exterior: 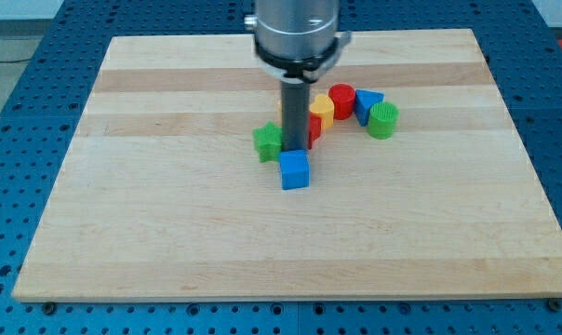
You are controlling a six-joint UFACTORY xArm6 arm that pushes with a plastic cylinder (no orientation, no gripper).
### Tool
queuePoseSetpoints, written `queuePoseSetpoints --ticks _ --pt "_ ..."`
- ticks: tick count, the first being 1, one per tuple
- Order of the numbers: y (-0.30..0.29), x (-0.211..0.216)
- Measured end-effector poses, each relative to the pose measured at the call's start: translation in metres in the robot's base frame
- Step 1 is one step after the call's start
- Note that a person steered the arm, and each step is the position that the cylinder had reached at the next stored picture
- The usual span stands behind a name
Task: Separate the red star along with yellow hexagon from yellow heart
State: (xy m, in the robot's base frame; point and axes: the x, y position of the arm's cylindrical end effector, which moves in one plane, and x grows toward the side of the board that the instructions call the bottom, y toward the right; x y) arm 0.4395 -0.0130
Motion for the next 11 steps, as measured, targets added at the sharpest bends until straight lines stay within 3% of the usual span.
queuePoseSetpoints --ticks 3,6,7,8,11 --pt "-0.090 -0.015" --pt "0.033 -0.001" --pt "0.068 -0.008" --pt "0.071 -0.046" --pt "-0.033 -0.068"
